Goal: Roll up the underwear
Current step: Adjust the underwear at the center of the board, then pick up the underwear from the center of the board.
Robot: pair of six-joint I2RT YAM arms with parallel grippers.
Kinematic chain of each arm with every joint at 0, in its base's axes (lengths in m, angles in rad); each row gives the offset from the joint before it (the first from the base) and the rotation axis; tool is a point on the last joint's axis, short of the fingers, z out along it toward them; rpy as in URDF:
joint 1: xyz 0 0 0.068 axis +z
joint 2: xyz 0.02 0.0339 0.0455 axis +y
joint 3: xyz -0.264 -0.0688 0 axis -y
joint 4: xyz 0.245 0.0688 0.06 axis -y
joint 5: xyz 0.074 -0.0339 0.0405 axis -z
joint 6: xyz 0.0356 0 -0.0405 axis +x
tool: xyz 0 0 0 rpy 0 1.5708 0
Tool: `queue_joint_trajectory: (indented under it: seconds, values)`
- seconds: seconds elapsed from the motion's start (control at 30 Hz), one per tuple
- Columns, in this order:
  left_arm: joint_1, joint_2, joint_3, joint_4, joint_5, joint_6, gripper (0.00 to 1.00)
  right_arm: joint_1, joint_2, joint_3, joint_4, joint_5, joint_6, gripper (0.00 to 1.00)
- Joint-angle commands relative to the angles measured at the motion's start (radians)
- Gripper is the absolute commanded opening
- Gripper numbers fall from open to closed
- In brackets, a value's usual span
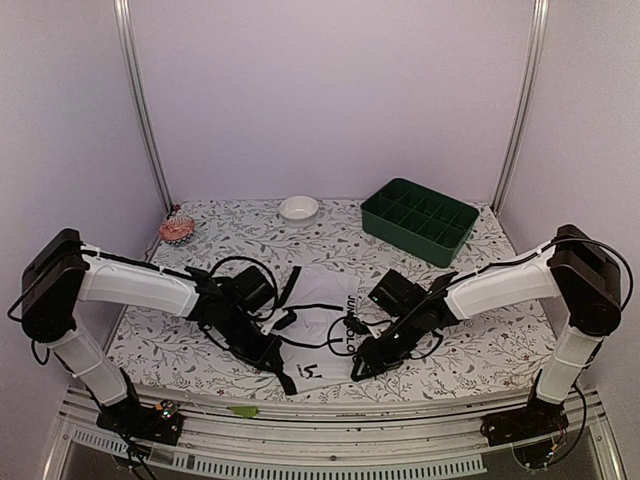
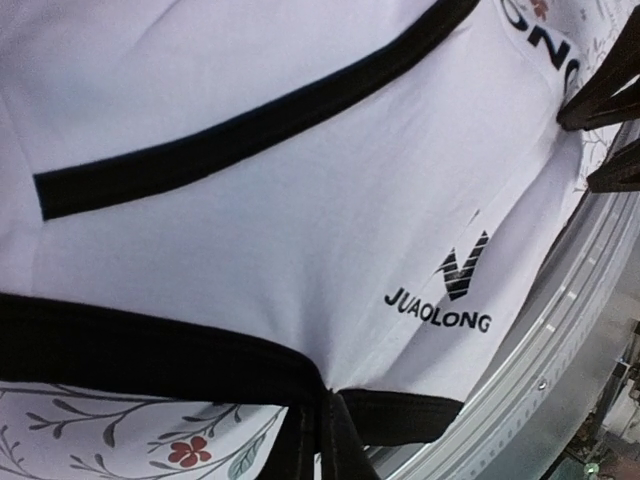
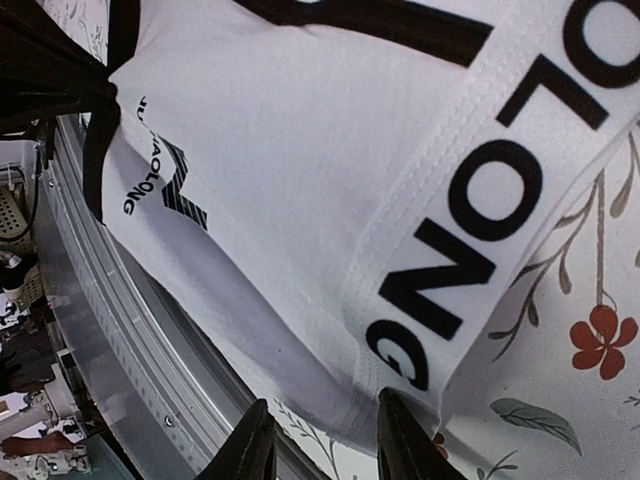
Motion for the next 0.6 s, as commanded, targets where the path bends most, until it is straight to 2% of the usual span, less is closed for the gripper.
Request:
queue_joint_trajectory:
  seconds: [0.0,0.07,0.13,0.27,0.37,0.47,0.57]
  values:
    - [-0.018,0.021,0.005,-0.056,0.036,0.053,0.27,-0.001,-0.052,0.019,-0.049,-0.036,-0.059,0.42]
    - [-0.016,0.011,0.028,-0.08,0.032,0.089,0.48,-0.002,-0.091,0.033,-0.04,-0.078,-0.07,0.49]
    - [0.003,-0.013,0.055,-0.11,0.024,0.134,0.57,-0.023,-0.134,0.048,-0.039,-0.104,-0.076,0.54]
    - [0.102,-0.072,0.12,-0.101,0.05,0.225,0.6,-0.141,-0.196,0.068,-0.009,-0.078,-0.067,0.56]
    - [0.168,-0.079,0.171,-0.033,0.047,0.304,0.6,-0.25,-0.159,0.123,0.006,-0.037,-0.055,0.54]
    - [0.252,-0.03,0.245,0.005,0.039,0.394,0.6,-0.312,-0.091,0.203,-0.003,0.016,-0.088,0.52]
    - [0.373,0.056,0.333,0.043,0.126,0.42,0.6,-0.361,-0.004,0.268,-0.003,0.042,-0.12,0.5]
